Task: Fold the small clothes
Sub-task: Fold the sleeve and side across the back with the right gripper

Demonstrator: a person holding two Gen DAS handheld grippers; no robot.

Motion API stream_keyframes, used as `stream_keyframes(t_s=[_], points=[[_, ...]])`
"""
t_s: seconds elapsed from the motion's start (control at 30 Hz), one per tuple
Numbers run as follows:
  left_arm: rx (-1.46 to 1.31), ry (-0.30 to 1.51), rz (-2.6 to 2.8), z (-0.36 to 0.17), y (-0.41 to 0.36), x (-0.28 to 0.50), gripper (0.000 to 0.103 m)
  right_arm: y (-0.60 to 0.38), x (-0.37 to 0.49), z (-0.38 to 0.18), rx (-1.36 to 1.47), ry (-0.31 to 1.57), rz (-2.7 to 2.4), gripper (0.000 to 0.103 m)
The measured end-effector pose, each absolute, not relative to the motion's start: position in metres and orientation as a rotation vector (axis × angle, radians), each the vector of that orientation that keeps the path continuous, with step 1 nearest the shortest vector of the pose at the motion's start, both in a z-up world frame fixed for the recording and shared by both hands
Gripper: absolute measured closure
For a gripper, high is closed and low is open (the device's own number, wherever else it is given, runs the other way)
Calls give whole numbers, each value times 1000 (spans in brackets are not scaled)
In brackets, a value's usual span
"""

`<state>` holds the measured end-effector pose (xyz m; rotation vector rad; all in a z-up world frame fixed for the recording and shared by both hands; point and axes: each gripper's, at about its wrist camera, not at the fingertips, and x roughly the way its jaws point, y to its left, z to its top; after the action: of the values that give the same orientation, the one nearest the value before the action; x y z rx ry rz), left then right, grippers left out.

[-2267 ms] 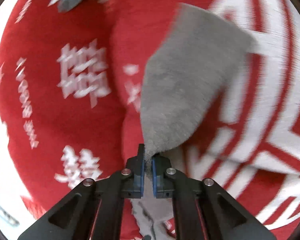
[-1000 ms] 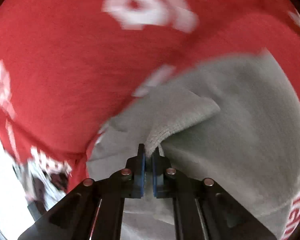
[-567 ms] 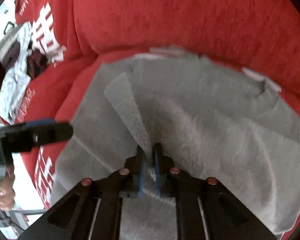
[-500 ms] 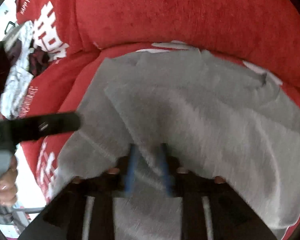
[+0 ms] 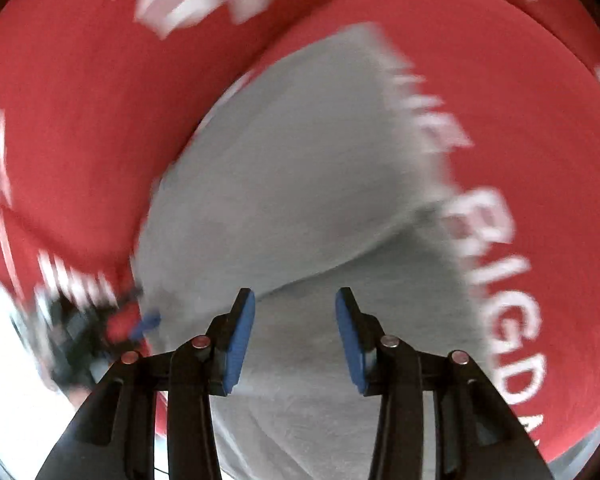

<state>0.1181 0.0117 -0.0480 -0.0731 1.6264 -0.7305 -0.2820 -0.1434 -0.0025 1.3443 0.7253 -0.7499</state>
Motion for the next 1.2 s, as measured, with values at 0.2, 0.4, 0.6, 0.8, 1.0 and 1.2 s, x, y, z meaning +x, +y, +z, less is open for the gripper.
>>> stream_keyframes(t_s=[0.2,0.4,0.6,0.8,1.0,1.2], points=[[-62,1571,-752,-34,14,120,96,-173,-305,-5,1458,563,-839,97],[36,1567,-763,-39,24,102,96,-178,-286,13,1197,756,-782,97],[80,1555,-736,-44,30,98,95,-178,-287,-14,1202,795,-766,97],[261,1489,-700,-27,38,97,89,-172,-278,-3,1128,890,-765,94],[323,1385,-624,0,53,102,47,-155,-281,21,1002,974,-828,93],[369,1360,-684,4,26,103,47,-162,-272,36,901,981,-853,93]])
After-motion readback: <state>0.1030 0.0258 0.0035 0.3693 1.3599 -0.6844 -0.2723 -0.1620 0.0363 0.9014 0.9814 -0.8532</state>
